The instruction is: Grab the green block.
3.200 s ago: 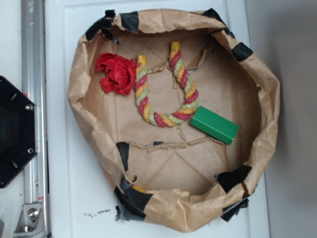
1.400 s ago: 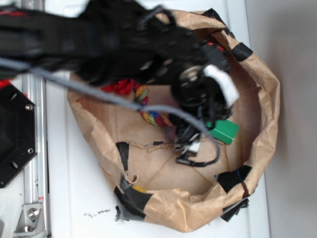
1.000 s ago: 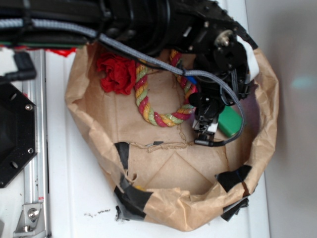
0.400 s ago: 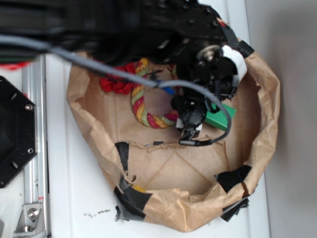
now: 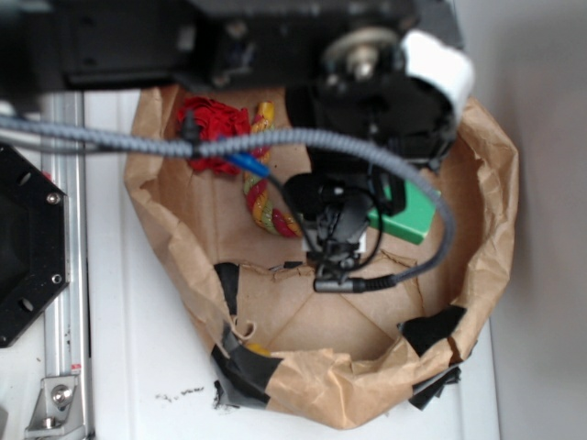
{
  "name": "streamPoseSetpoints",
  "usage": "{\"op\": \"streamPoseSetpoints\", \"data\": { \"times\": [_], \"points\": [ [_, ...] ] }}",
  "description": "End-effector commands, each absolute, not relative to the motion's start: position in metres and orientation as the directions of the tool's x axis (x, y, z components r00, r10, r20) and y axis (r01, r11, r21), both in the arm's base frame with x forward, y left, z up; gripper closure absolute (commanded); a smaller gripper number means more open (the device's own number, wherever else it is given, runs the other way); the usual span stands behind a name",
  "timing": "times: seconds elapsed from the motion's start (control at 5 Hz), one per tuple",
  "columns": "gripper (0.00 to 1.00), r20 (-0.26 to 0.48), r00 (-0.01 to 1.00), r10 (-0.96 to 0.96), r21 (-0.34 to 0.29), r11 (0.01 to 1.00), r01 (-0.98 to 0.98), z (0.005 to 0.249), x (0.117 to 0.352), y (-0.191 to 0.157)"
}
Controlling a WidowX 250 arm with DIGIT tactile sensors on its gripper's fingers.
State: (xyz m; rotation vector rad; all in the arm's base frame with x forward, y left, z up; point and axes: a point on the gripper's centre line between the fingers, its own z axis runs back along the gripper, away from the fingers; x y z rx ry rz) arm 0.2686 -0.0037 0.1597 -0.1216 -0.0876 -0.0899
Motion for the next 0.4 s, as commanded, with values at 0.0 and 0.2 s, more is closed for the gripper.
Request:
{"op": "streamPoseSetpoints", "data": {
  "times": [0.0,0.2],
  "points": [
    [1.0,0.139,0.986,-0.092,-0.102,0.989,0.107,0.181,0.269,-0.033],
    [1.0,0.165,0.984,-0.073,-0.126,0.988,0.094,0.185,0.256,-0.036]
  ]
}}
